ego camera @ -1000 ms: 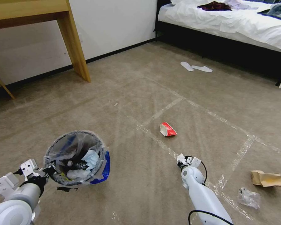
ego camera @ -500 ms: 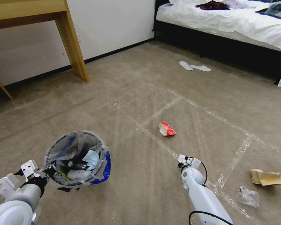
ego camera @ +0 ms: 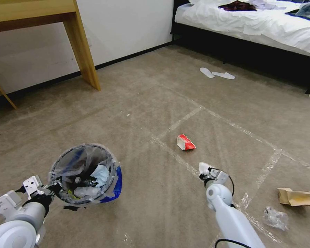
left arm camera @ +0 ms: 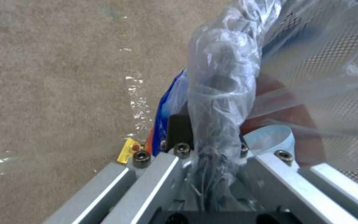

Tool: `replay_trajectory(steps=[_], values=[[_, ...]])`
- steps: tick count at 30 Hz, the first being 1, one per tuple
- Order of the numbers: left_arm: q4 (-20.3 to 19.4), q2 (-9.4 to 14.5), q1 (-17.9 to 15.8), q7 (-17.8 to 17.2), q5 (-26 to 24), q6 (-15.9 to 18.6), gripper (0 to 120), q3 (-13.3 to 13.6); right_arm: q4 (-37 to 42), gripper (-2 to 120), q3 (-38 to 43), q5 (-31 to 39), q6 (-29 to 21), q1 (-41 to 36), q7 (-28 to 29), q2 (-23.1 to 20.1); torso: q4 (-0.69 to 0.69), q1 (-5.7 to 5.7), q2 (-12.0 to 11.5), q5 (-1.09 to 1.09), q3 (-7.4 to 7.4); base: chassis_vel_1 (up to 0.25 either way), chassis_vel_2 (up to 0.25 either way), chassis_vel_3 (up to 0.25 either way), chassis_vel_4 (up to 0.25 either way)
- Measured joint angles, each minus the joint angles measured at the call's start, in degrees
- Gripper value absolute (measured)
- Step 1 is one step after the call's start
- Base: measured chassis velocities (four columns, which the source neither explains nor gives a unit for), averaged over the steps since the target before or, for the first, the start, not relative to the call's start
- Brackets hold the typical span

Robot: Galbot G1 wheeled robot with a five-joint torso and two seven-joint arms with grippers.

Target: Pick up the trash bin and place the garbage on the floor into it.

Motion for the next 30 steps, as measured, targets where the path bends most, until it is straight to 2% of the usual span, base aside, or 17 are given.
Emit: replay_trajectory(steps=[2,3,5,6,7,9,11,16,18,22,23,24,25,26,29,30], values=[[-0.2,0.0,0.0,0.0,0.0,0.1,1,0.3,6.7,0,-0.3,-0.4,2.3,-1.5,-1.8,-1.9,0.00,0.00,0.0,-0.01,0.00,0.000,0.000,0.000,0.000],[-0.2,0.0,0.0,0.0,0.0,0.1,1,0.3,6.7,0,-0.3,-0.4,2.3,-1.5,-1.8,-1.9,0.00,0.00,0.0,-0.01,0.00,0.000,0.000,0.000,0.000],[-0.4,0.3,0.0,-0.1,0.0,0.2,1,0.7,14.0,0,-1.9,-0.3,5.8,-2.2,-5.5,-5.7,0.01,0.00,0.0,0.00,0.00,0.000,0.000,0.000,0.000],[-0.4,0.3,0.0,-0.1,0.0,0.2,1,0.7,14.0,0,-1.9,-0.3,5.8,-2.2,-5.5,-5.7,0.01,0.00,0.0,0.00,0.00,0.000,0.000,0.000,0.000],[-0.7,0.8,0.0,-0.1,-0.1,0.3,1,0.8,18.1,0,-3.3,0.2,8.3,-1.9,-8.4,-9.5,0.01,0.00,0.0,-0.01,0.00,0.000,0.000,0.000,0.000],[-0.8,0.9,0.0,-0.1,-0.2,0.4,1,0.9,19.1,0,-3.7,0.3,9.0,-1.7,-9.2,-10.6,0.01,0.00,0.0,-0.01,-0.01,0.000,0.000,0.000,0.000],[-1.2,1.5,0.1,-0.2,-0.7,0.6,1,1.2,24.1,0,-5.9,1.7,12.5,0.3,-14.5,-15.7,0.01,0.00,0.0,0.00,0.00,0.000,0.000,0.000,0.000],[-1.5,2.1,0.1,-0.3,-1.0,0.8,1,1.5,29.9,0,-8.4,4.6,14.1,3.2,-18.6,-19.8,0.02,0.00,0.0,-0.02,-0.01,0.000,0.000,0.000,0.000],[-1.8,2.5,0.0,-0.5,-1.6,1.2,1,1.8,34.3,0,-11.9,6.3,15.2,6.5,-21.7,-22.9,0.02,0.00,0.0,-0.01,-0.01,0.000,0.000,0.000,0.000],[-1.8,2.7,-0.5,-0.6,-1.9,1.4,1,2.2,37.6,0,-15.5,7.9,15.5,9.2,-23.6,-25.3,0.02,0.00,0.0,-0.01,-0.01,0.000,0.000,0.000,0.000],[-1.8,2.7,-0.8,-0.7,-1.9,1.6,1,2.6,39.6,0,-18.6,9.2,15.5,11.3,-24.8,-26.9,0.01,0.00,0.0,-0.01,-0.01,0.000,0.000,0.000,0.000],[-1.8,2.7,-0.8,-0.7,-1.9,1.6,1,2.6,39.6,0,-18.6,9.2,15.5,11.3,-24.8,-26.9,0.01,0.00,0.0,-0.01,-0.01,0.000,0.000,0.000,0.000],[-1.8,2.6,-1.1,-0.7,-1.9,1.7,1,2.9,41.3,0,-22.5,10.6,14.9,14.1,-25.2,-28.4,0.00,0.00,0.0,-0.01,-0.01,0.000,0.000,0.000,0.000],[-1.8,2.6,-1.1,-0.7,-1.9,1.7,1,2.9,41.3,0,-22.5,10.6,14.9,14.1,-25.2,-28.4,0.00,0.00,0.0,-0.01,-0.01,0.000,0.000,0.000,0.000],[-1.6,2.6,-1.5,-0.7,-1.9,1.9,1,3.1,42.8,0,-31.9,12.6,13.1,21.5,-22.7,-29.8,0.01,0.00,0.0,-0.02,0.00,0.000,0.000,0.000,0.000],[-1.6,2.6,-1.5,-0.7,-1.9,1.9,1,3.1,42.8,0,-31.9,12.6,13.1,21.5,-22.7,-29.8,0.01,0.00,0.0,-0.02,0.00,0.000,0.000,0.000,0.000]])
